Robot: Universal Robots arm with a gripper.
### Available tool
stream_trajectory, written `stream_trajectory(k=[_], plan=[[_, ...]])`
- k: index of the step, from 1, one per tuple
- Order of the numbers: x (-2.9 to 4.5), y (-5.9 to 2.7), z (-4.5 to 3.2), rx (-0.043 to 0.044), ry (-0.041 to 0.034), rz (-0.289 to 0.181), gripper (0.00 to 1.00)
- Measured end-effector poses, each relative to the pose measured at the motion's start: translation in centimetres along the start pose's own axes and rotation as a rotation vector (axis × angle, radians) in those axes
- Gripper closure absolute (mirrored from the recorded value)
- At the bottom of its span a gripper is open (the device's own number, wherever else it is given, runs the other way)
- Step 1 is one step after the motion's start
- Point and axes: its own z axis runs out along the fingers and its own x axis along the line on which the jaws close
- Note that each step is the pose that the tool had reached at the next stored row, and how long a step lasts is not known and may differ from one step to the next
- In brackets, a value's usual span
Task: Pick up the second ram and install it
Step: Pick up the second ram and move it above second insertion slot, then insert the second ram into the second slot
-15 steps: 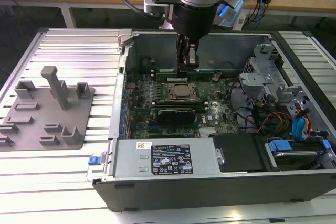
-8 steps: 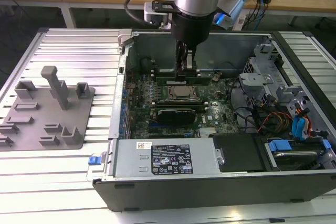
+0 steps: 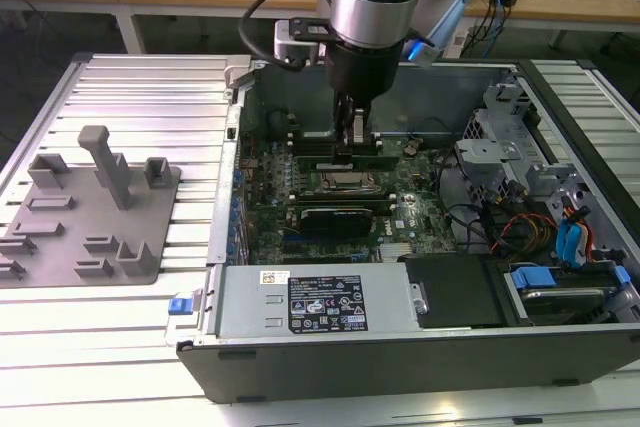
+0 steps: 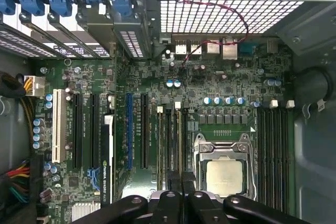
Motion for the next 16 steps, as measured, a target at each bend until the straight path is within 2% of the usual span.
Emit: stream_trajectory(k=[16], plan=[[0.01, -0.02, 0.45, 0.0000, -0.0001, 0.000, 0.91]])
